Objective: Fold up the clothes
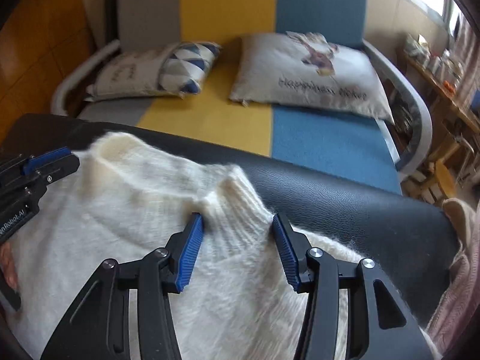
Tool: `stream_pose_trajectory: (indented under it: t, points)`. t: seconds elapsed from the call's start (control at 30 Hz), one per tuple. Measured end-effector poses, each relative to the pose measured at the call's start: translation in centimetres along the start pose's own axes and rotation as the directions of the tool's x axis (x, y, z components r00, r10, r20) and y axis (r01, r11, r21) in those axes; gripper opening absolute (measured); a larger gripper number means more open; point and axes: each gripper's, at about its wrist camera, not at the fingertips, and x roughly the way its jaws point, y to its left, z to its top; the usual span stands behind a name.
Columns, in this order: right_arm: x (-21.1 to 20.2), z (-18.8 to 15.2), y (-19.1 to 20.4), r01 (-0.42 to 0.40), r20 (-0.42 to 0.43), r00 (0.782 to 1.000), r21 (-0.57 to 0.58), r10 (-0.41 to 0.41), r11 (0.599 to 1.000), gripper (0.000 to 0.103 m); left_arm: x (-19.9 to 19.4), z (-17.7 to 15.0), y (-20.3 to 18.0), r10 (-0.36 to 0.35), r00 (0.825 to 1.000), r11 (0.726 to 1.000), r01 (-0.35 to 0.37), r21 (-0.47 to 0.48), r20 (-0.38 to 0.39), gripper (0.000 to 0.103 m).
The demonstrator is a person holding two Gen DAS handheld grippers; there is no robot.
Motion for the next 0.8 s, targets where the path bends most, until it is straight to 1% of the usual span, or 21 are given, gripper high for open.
stream_pose_trajectory:
  t: [0.1,0.17,0.27,0.33,0.37,0.43,0.47,0.5,0.53,0.57,0.63,0.73,0.8]
  points:
    - [0.0,0.0,-1.3,-0.021,0.022,1.0,0.055,0.02,0.998,0.051,-0.3,-0.3,0.6,0.033,0.999,0.999,-0.032,-0.029,0.039,0.019]
    - [-0.2,-0.3,-1.8,-0.038,0.03,0.999,0.057,0.037,0.998,0.051,-0.8,-0.8,1.2,0.047,0.998,0.998,-0.045,-0.044,0.048,0.019]
    - [-1.4,-0.2,-2.1,-0.051,0.033,0.998,0.066,0.049,0.996,0.051,-2.1,-1.2,1.9,0.04,0.997,0.997,-0.035,-0.074,0.067,0.018]
    - [-2.6,-0.2,-1.6,-0.078,0.055,0.996,0.023,0.077,0.997,0.051,-3.0,-1.1,1.9,0.018,0.995,0.996,-0.01,-0.085,0.094,0.018]
    - [-3.1,-0.2,-1.2,-0.098,0.058,0.993,0.0,0.098,0.995,0.051,-3.2,-0.9,1.5,0.006,0.994,0.997,0.003,-0.075,0.114,0.018]
    - [-2.8,0.2,0.1,0.003,0.049,0.999,-0.076,0.001,0.997,0.051,-2.7,0.1,0.7,0.029,0.992,0.998,-0.022,-0.059,0.12,0.018]
    - [-2.6,0.4,0.7,0.055,0.047,0.998,-0.115,-0.05,0.992,0.051,-2.4,0.6,0.3,0.045,0.992,0.998,-0.039,-0.056,0.118,0.018]
    - [-1.9,0.7,0.8,0.1,0.033,0.995,-0.124,-0.097,0.987,0.05,-1.9,1.0,-0.1,0.069,0.992,0.997,-0.064,-0.051,0.105,0.018]
    - [-0.9,0.9,0.6,0.133,0.015,0.991,-0.119,-0.132,0.984,0.05,-0.8,1.3,-0.4,0.106,0.992,0.994,-0.103,-0.044,0.07,0.018]
    - [-0.4,1.0,0.0,0.133,0.02,0.991,-0.094,-0.131,0.987,0.05,0.1,1.4,-0.4,0.128,0.991,0.991,-0.126,-0.044,0.044,0.019]
    - [0.5,1.0,-1.1,0.127,0.032,0.992,-0.042,-0.126,0.991,0.05,0.7,1.0,0.3,0.124,0.991,0.99,-0.121,-0.066,0.042,0.019]
    - [0.5,0.6,-2.8,0.06,0.05,0.997,0.056,-0.063,0.997,0.05,0.3,0.7,1.6,0.114,0.993,0.988,-0.109,-0.111,0.035,0.019]
    - [0.0,0.4,-2.9,0.054,0.054,0.997,0.058,-0.057,0.997,0.051,-0.2,0.5,2.1,0.111,0.993,0.987,-0.105,-0.125,0.037,0.019]
